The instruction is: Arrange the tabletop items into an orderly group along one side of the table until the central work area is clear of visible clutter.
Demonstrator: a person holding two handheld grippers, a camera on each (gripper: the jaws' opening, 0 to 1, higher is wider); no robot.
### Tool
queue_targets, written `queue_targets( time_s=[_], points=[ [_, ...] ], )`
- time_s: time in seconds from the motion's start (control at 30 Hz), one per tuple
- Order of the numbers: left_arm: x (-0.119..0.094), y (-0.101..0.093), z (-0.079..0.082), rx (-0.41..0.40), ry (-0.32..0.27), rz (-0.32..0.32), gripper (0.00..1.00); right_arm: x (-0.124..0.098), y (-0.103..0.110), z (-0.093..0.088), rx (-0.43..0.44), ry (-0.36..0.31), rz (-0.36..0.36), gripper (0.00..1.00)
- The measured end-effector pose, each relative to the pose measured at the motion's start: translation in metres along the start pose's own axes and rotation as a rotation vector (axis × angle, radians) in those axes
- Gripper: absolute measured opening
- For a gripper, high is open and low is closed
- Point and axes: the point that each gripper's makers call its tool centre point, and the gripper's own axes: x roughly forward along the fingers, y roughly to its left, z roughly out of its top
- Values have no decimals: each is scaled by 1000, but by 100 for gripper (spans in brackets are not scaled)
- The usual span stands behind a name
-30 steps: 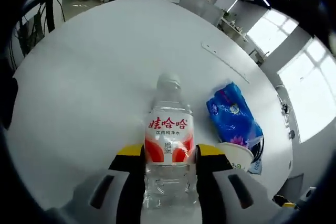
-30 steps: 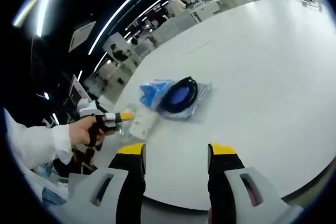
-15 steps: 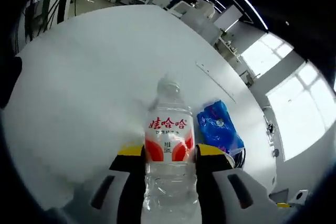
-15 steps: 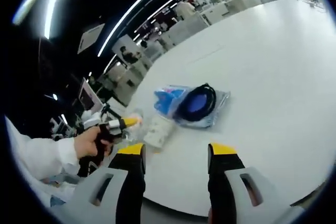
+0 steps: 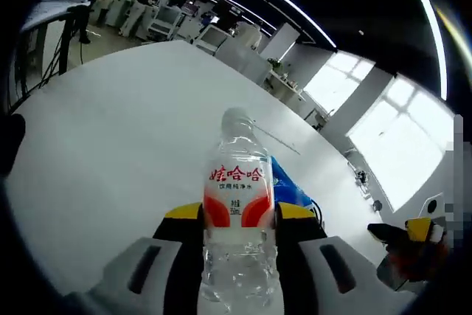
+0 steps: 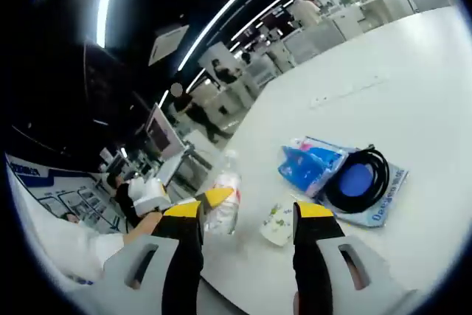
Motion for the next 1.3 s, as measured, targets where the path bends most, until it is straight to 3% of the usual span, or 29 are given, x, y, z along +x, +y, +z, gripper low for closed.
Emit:
queue_targets(
  time_s=[0.3,0.5,0.73,1.07,1.3],
  points=[
    [-13,-10,6,48,-21,-48,36,21,18,12,-54,21,42,47],
    [-19,-20,11,78,-48,-84,37,30,23,16,-36,21,58,47],
    [-30,-38,10,139,-69,-154,37,49,41,23,-70,53,99,47],
    [-44,-52,17,192,-99,-196,37,82,72,30,-132,91,161,47],
    [-51,-59,17,237,-110,-218,38,93,87,35,-149,102,191,48]
  ],
)
